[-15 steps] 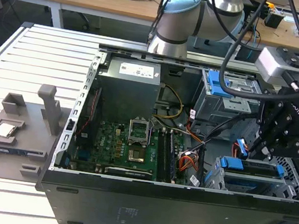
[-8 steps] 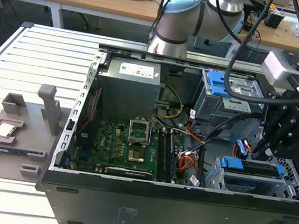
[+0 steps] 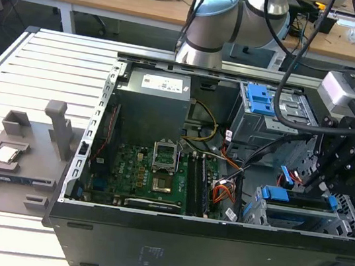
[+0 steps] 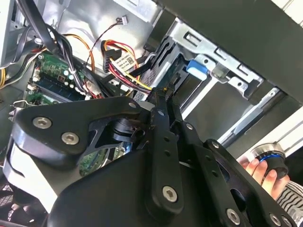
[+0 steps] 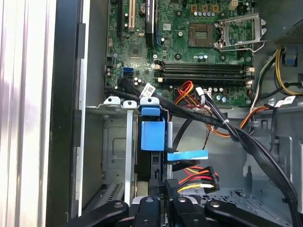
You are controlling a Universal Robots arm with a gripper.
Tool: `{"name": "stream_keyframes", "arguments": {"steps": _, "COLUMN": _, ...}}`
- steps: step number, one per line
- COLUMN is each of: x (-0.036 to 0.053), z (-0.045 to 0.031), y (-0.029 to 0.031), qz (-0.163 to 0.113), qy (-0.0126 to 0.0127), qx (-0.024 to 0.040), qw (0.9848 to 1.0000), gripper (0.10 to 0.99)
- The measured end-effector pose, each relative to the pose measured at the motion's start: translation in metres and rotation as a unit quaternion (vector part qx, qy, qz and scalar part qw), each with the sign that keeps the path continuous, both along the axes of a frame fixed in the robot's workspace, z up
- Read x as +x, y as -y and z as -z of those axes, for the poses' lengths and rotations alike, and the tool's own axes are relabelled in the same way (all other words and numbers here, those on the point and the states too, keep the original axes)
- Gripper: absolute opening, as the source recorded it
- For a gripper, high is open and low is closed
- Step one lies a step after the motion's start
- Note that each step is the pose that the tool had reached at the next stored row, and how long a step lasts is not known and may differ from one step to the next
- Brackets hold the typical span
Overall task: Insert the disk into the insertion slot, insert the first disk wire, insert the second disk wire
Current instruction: 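Insert the first disk wire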
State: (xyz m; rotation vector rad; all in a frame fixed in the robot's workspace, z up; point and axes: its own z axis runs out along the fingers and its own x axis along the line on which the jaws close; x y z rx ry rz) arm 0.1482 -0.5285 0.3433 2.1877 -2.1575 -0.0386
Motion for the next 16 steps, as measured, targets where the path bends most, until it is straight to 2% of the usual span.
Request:
{"name": "stream_keyframes", "arguments": {"steps": 10, "x": 0.006, "z": 0.004, "y": 0.0, "qz": 0.003, "qy": -0.0021, "qx": -0.0001, "qw": 1.0, "gripper": 0.169}}
{"name": "stream_keyframes", "arguments": {"steps": 16, "x": 0.0073, "z": 0.0036, "y": 0.0002, "qz": 0.006, "qy": -0.0021, "qx": 0.0, "qw": 1.0, "gripper": 0.169}}
